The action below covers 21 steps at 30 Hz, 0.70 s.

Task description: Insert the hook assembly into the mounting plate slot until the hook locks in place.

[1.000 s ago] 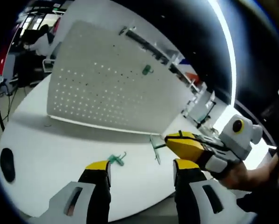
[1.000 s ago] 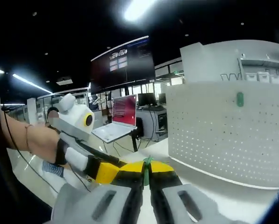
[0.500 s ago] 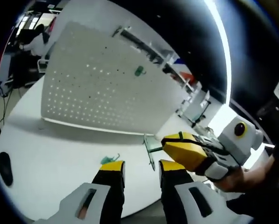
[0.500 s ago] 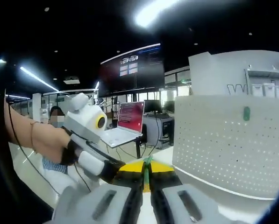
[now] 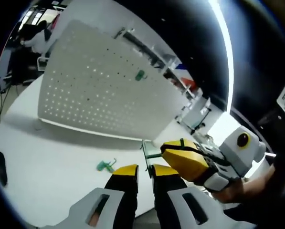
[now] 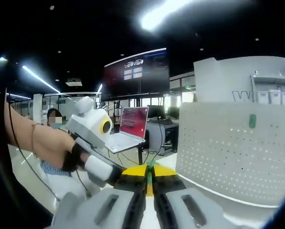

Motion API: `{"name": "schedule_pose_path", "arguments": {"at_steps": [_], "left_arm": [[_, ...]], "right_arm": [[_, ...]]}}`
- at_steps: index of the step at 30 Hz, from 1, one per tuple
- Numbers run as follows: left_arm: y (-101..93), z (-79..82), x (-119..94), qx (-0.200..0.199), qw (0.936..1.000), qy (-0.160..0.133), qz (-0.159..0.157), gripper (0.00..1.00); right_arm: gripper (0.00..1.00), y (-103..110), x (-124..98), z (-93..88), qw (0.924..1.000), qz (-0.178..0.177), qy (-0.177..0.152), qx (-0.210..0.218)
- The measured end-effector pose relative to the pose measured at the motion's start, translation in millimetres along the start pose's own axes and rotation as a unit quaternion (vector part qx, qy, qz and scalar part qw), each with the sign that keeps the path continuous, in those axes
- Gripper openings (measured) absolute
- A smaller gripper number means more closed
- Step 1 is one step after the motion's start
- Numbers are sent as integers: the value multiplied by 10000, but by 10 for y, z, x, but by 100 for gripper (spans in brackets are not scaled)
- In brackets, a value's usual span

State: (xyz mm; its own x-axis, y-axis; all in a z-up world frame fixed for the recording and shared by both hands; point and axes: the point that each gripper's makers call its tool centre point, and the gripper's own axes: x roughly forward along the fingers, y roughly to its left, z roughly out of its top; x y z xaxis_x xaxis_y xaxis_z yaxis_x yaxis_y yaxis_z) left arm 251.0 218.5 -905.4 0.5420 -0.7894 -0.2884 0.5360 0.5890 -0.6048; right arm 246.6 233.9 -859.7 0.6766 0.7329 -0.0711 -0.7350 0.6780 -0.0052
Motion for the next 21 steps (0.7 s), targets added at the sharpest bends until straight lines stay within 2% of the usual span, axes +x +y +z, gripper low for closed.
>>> {"name": "schedule_pose_path", "arguments": {"at_steps": [4,21], "left_arm": [[-18,-14,12,-111,9999,-19,-84,5],[-31,-34,-9,-363,9993,-44,-103,3]], "right_arm": [[0,1,2,-19,10000,-12,18,-3],[0,46,-16,-25,9998,-31,32,-208]]}}
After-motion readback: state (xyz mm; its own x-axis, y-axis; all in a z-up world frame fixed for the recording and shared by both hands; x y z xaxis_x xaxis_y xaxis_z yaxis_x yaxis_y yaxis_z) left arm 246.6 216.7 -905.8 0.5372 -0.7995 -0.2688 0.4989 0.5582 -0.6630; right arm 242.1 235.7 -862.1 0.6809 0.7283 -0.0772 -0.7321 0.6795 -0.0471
